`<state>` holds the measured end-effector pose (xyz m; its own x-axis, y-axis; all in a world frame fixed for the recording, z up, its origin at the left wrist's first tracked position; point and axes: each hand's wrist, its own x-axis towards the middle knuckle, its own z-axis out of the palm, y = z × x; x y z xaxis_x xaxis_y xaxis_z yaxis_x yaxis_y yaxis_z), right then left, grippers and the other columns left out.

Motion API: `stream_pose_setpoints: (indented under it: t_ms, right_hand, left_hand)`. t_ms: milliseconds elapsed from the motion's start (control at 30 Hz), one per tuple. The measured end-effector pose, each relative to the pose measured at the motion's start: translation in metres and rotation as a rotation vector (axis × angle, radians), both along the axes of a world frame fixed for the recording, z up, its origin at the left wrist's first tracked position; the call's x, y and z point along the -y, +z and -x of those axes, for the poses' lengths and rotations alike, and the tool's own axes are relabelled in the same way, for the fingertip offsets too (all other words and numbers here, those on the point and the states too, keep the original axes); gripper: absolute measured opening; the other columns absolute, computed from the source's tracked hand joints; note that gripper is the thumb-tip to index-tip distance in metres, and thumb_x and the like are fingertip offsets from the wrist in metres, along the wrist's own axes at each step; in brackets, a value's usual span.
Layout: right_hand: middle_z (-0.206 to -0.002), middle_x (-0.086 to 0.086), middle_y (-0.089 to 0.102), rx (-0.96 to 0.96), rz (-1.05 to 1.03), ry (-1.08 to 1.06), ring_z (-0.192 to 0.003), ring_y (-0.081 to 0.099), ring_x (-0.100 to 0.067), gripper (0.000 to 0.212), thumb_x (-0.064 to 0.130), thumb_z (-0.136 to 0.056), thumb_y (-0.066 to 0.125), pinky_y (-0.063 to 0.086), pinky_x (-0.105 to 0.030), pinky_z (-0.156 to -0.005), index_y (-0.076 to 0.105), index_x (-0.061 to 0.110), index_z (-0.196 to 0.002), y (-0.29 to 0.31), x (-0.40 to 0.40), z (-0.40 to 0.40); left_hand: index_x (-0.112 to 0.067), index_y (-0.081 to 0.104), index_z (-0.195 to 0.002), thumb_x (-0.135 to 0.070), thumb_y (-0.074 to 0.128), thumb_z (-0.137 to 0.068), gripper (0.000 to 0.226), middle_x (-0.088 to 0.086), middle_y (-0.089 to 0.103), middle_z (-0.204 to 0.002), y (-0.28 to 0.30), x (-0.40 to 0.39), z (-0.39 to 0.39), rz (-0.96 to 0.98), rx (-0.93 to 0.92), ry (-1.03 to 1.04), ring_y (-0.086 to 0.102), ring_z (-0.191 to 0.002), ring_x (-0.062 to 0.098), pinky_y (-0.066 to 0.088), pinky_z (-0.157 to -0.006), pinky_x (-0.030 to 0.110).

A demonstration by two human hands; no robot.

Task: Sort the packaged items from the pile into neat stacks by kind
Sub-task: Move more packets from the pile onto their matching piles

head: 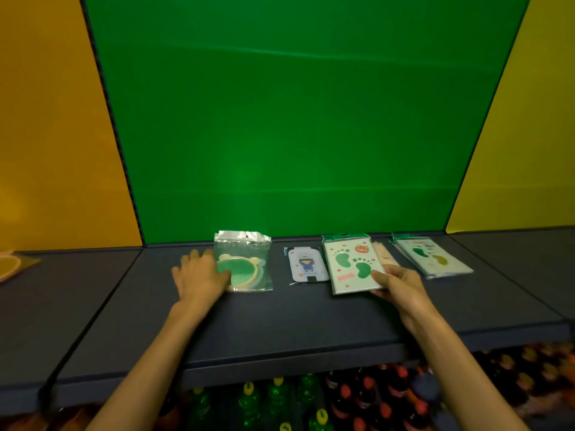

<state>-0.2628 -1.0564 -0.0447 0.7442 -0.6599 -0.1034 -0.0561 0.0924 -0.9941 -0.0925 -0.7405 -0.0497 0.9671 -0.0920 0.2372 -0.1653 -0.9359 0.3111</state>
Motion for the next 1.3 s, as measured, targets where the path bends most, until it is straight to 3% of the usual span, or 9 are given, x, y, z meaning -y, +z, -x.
stream_pose_setpoints:
  t_ms: [100, 200, 300, 400, 533, 700, 967, 1133, 1300]
  right_hand:
    - [-0.098, -0.008, 0.072, 0.001, 0.035, 0.016, -0.092, 0.069, -0.021, 0.007, 0.003, -0.093, 0.060, 0.057, -0.024, -0.064, 0.066, 0.005, -0.096, 0.004, 0.033, 0.001]
    - [-0.095, -0.007, 0.072, -0.008, 0.092, 0.021, -0.088, 0.068, -0.018, 0.007, 0.003, -0.094, 0.059, 0.055, -0.022, -0.061, 0.065, 0.006, -0.095, 0.011, 0.071, 0.002]
    - [-0.091, -0.006, 0.072, -0.033, 0.151, 0.001, -0.082, 0.067, -0.017, 0.008, 0.004, -0.094, 0.058, 0.055, -0.024, -0.062, 0.065, 0.008, -0.095, 0.018, 0.114, 0.005]
    - [-0.087, -0.006, 0.072, -0.059, 0.208, -0.021, -0.074, 0.067, -0.019, 0.009, 0.004, -0.094, 0.058, 0.056, -0.031, -0.061, 0.065, 0.009, -0.095, 0.020, 0.159, 0.011]
    - [-0.091, -0.012, 0.071, -0.099, 0.274, -0.037, -0.082, 0.067, -0.025, 0.015, 0.004, -0.092, 0.058, 0.054, -0.041, -0.077, 0.063, 0.013, -0.080, 0.015, 0.212, 0.015]
    - [-0.090, -0.011, 0.073, -0.148, 0.291, -0.004, -0.086, 0.069, -0.025, 0.009, 0.009, -0.089, 0.061, 0.055, -0.043, -0.083, 0.067, 0.009, -0.083, -0.001, 0.247, 0.012]
    - [-0.082, -0.007, 0.069, -0.286, 0.543, -0.015, -0.078, 0.062, -0.025, 0.015, 0.022, -0.085, 0.061, 0.044, -0.033, -0.063, 0.068, 0.010, -0.078, -0.012, 0.265, 0.009]
    - [-0.092, -0.008, 0.069, -0.359, 0.760, 0.020, -0.085, 0.061, -0.026, 0.020, 0.025, -0.085, 0.066, 0.043, -0.029, -0.062, 0.073, 0.007, -0.090, -0.020, 0.273, 0.005]
    - [-0.120, -0.016, 0.057, -0.411, 1.052, 0.006, -0.112, 0.052, -0.034, 0.040, 0.029, -0.083, 0.070, 0.048, -0.039, -0.088, 0.066, 0.013, -0.118, -0.012, 0.268, 0.006]
  left_hand:
    - [-0.022, 0.058, -0.133, -0.044, 0.064, -0.086, 0.053, 0.008, 0.059, -0.135, 0.012, 0.030, 0.016, 0.031, 0.098, -0.220, 0.052, -0.122, 0.033, 0.043, -0.098, 0.047]
    - [-0.024, 0.060, -0.133, -0.047, 0.060, -0.091, 0.048, 0.005, 0.059, -0.137, 0.024, 0.072, 0.041, -0.005, 0.099, -0.416, 0.055, -0.123, 0.030, 0.045, -0.099, 0.042]
    - [-0.028, 0.062, -0.130, -0.054, 0.053, -0.093, 0.045, 0.000, 0.061, -0.134, 0.033, 0.116, 0.064, -0.013, 0.113, -0.485, 0.057, -0.120, 0.024, 0.046, -0.096, 0.038]
    - [-0.031, 0.061, -0.129, -0.057, 0.048, -0.094, 0.046, -0.004, 0.061, -0.135, 0.033, 0.150, 0.076, -0.027, 0.097, -0.493, 0.055, -0.122, 0.021, 0.045, -0.098, 0.037]
    - [-0.032, 0.063, -0.126, -0.058, 0.049, -0.091, 0.047, -0.006, 0.061, -0.135, 0.029, 0.183, 0.088, 0.008, 0.073, -0.470, 0.056, -0.122, 0.020, 0.046, -0.099, 0.039]
    - [-0.032, 0.065, -0.123, -0.051, 0.055, -0.093, 0.037, -0.009, 0.063, -0.131, 0.020, 0.209, 0.102, 0.023, 0.089, -0.431, 0.055, -0.121, 0.016, 0.045, -0.097, 0.034]
    - [-0.032, 0.064, -0.125, -0.050, 0.056, -0.093, 0.038, -0.006, 0.063, -0.131, 0.022, 0.229, 0.116, 0.003, 0.112, -0.349, 0.054, -0.122, 0.019, 0.045, -0.097, 0.036]
    - [-0.033, 0.061, -0.128, -0.051, 0.054, -0.093, 0.040, -0.005, 0.061, -0.135, 0.023, 0.233, 0.122, -0.015, 0.086, -0.310, 0.055, -0.122, 0.019, 0.046, -0.096, 0.037]
    - [-0.031, 0.060, -0.131, -0.050, 0.053, -0.095, 0.041, -0.004, 0.058, -0.139, 0.022, 0.228, 0.128, -0.038, 0.080, -0.286, 0.054, -0.124, 0.019, 0.045, -0.098, 0.039]
